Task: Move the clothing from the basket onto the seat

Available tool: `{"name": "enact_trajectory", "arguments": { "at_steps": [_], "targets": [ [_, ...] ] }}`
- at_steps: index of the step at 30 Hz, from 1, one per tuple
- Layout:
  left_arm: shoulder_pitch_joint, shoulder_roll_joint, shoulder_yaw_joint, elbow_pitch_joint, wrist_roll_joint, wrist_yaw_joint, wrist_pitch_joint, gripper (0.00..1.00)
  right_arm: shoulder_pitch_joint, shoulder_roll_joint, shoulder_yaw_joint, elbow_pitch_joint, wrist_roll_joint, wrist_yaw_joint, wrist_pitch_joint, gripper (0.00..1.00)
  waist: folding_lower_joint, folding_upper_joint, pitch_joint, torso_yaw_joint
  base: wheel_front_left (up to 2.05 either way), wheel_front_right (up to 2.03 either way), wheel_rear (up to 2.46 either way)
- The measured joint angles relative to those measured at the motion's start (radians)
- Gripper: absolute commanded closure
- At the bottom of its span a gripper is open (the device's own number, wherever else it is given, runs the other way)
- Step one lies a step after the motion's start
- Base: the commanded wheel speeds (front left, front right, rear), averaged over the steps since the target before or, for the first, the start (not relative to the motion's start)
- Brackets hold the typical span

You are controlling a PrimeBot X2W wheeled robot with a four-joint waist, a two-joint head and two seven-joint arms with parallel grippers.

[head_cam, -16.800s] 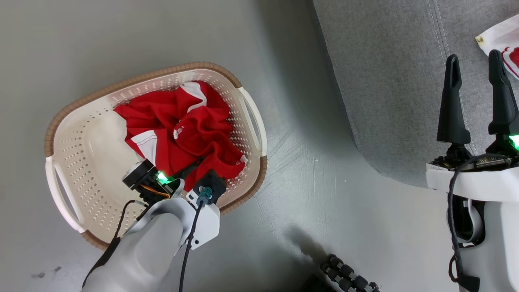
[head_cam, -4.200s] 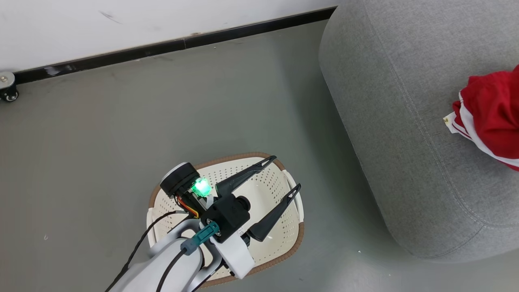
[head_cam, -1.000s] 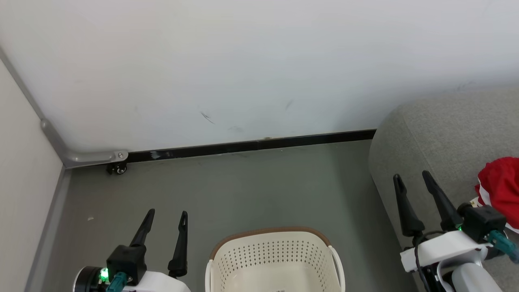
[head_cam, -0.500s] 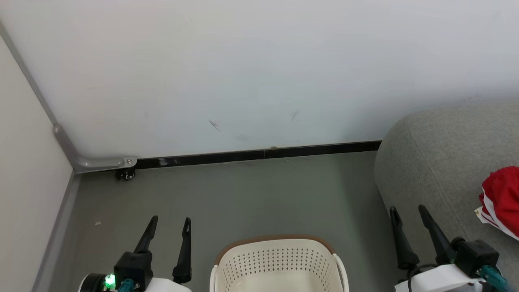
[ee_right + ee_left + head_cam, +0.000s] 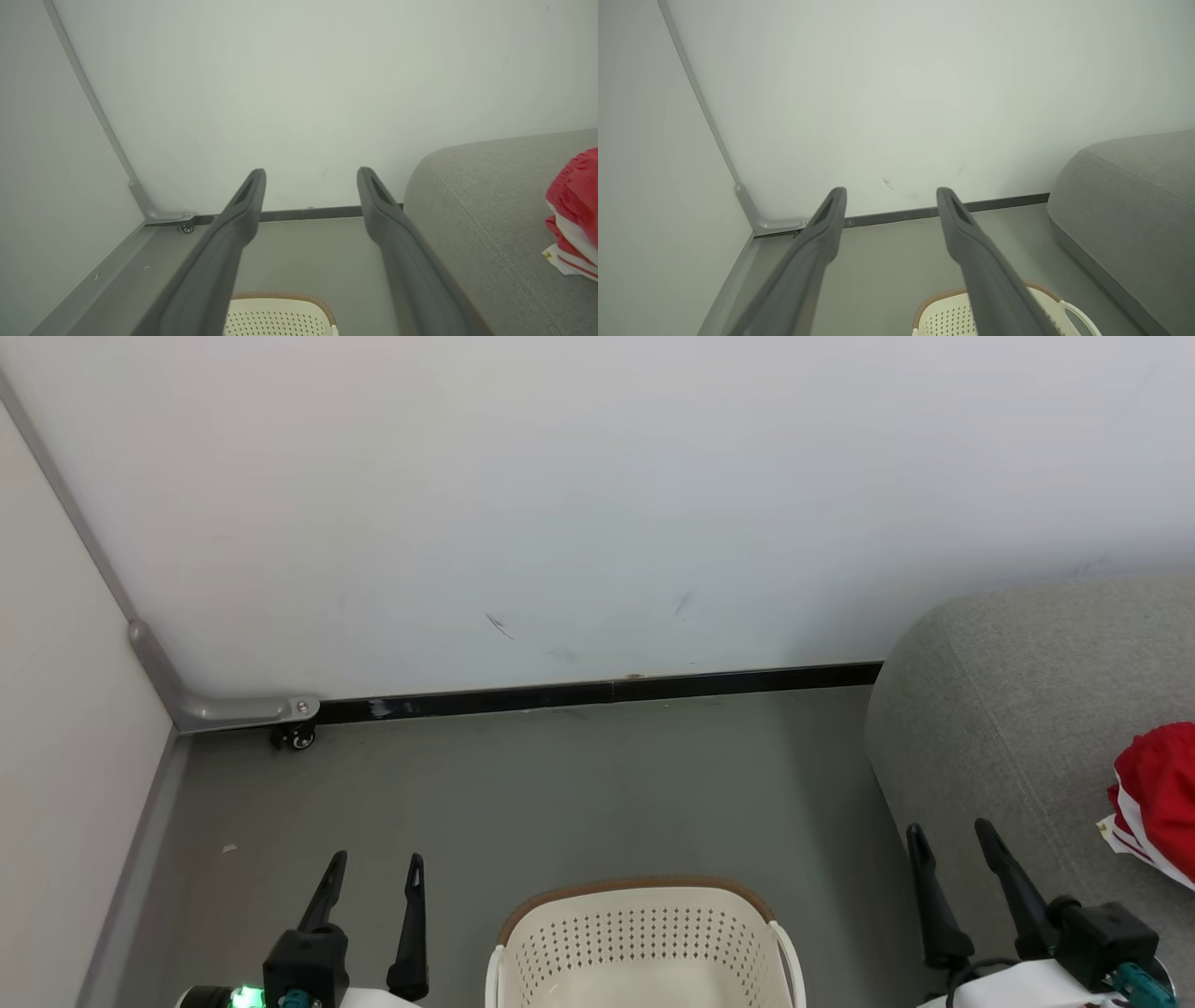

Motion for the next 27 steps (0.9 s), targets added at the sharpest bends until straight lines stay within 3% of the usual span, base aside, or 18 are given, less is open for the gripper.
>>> {"name": "enact_trajectory", "arguments": {
  "at_steps": [27],
  "targets": [
    [0.000, 0.015, 0.015, 0.032, 0.034, 0.037, 0.000, 0.00, 0.036, 0.007, -0.011, -0.095, -0.012, 0.000, 0.044, 0.00, 0.0001, 0.0000, 0.014, 0.008, 0.00, 0.00, 0.00]
  ]
}}
